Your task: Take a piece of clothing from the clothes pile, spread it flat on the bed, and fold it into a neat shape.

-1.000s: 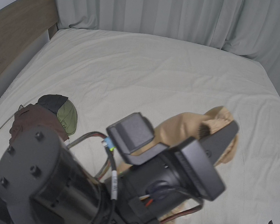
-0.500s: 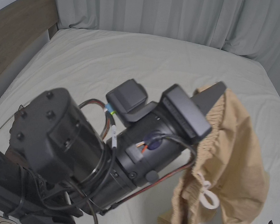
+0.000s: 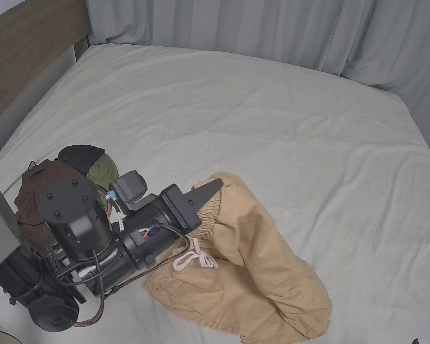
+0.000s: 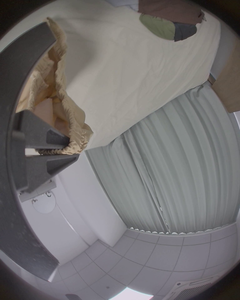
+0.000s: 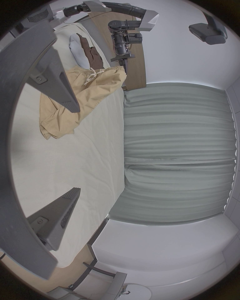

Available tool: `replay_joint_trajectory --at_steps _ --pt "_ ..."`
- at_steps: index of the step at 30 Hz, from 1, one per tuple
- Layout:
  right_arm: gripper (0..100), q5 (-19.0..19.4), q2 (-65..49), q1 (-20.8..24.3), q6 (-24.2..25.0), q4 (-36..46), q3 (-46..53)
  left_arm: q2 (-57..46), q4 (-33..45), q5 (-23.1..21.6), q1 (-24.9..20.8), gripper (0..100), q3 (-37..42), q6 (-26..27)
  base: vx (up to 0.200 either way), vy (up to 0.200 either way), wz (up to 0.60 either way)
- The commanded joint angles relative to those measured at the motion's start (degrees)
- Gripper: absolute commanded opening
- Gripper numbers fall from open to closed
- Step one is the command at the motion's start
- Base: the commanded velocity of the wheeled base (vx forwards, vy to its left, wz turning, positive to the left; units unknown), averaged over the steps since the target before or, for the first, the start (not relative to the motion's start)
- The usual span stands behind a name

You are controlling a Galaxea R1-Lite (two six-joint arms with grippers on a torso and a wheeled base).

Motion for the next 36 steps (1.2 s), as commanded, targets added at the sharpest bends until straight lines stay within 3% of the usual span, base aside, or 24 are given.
replay_joint_trajectory --at_steps 1,10,16,21,31,36 --pt "100 0.0 -0.8 0.0 0.0 0.0 1.0 -0.6 0.0 -1.5 4.9 0 3.3 0.7 0.000 0.000 0.00" --pt "100 0.0 -0.8 0.0 -0.1 0.0 1.0 -0.5 -0.1 -3.1 14.0 0 6.7 6.0 0.000 0.000 0.00" --pt "100 0.1 -0.8 0.0 -0.1 0.0 1.0 0.2 -0.1 -6.6 18.1 0 9.5 10.0 0.000 0.000 0.00" --pt "100 0.2 -0.8 0.0 -0.1 0.0 1.0 1.6 -0.2 -9.6 22.9 0 10.5 17.2 0.000 0.000 0.00" --pt "100 0.2 -0.8 0.0 -0.2 0.0 1.0 2.6 -0.1 -24.2 29.9 0 14.8 35.6 0.000 0.000 0.00" --pt "100 0.2 -0.8 0.0 -0.4 0.0 1.0 7.8 -0.2 -25.4 31.8 0 16.1 44.4 0.000 0.000 0.00"
